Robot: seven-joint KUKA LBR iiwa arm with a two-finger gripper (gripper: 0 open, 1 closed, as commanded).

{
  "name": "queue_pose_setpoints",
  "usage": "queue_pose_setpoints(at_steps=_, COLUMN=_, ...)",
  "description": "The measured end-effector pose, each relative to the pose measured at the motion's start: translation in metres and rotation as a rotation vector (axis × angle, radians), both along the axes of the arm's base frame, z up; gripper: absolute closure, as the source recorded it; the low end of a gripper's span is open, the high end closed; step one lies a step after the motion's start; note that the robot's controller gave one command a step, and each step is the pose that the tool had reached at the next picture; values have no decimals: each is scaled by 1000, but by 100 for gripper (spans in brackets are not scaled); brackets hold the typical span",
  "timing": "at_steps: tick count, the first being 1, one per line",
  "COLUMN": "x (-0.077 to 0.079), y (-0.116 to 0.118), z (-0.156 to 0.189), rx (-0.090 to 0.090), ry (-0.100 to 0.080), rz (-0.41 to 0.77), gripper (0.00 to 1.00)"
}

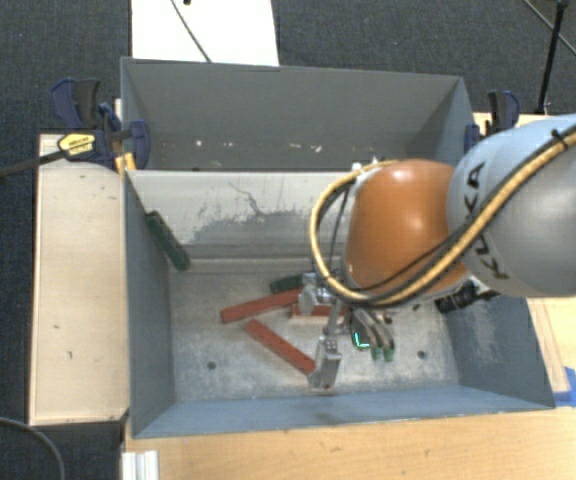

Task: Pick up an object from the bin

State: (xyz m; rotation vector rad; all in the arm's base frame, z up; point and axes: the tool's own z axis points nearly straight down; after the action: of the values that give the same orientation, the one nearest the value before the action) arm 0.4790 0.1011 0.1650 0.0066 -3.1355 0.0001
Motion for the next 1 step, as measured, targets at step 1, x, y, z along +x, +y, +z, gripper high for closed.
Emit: queue_pose_setpoints(at_steps=1, x=8, y=49, z=-98, rx=2, ry=-5, rz=35, gripper=0)
